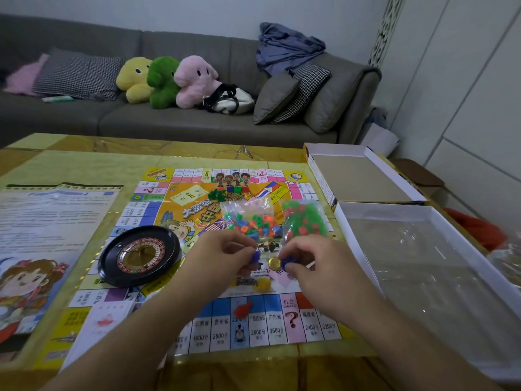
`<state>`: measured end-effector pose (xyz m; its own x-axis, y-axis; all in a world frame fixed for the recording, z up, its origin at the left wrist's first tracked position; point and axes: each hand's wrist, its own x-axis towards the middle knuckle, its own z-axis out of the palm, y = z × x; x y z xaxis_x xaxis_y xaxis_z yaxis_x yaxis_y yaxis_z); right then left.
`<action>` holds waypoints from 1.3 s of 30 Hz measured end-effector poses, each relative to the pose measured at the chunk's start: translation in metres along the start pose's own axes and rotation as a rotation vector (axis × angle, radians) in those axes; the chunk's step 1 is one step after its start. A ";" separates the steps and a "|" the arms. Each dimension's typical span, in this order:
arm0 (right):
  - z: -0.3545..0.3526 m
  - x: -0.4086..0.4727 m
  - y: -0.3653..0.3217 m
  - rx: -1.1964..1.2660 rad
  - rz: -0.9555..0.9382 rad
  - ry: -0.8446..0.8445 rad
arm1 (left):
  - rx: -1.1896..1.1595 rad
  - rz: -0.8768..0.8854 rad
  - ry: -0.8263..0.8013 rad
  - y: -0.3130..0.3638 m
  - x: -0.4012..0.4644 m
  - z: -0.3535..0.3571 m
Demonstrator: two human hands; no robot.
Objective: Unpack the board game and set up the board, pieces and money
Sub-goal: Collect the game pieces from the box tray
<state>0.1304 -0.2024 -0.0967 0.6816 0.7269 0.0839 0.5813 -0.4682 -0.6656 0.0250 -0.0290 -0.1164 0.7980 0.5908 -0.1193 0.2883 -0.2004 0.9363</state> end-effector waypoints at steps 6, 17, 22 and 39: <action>0.005 -0.003 -0.011 0.073 -0.075 0.060 | -0.400 -0.194 -0.057 0.023 -0.019 0.011; 0.006 -0.005 -0.014 0.089 -0.158 0.054 | -0.504 -0.318 -0.074 0.021 -0.021 0.016; 0.007 -0.005 -0.013 0.109 -0.172 0.076 | -0.492 -0.327 -0.096 0.021 -0.023 0.014; -0.001 0.000 -0.013 0.322 -0.018 0.112 | -0.472 -0.135 -0.219 0.015 -0.033 0.007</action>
<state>0.1231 -0.1971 -0.0879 0.7274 0.6655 0.1670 0.4356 -0.2599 -0.8618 0.0070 -0.0574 -0.1006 0.8767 0.3996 -0.2678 0.1673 0.2686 0.9486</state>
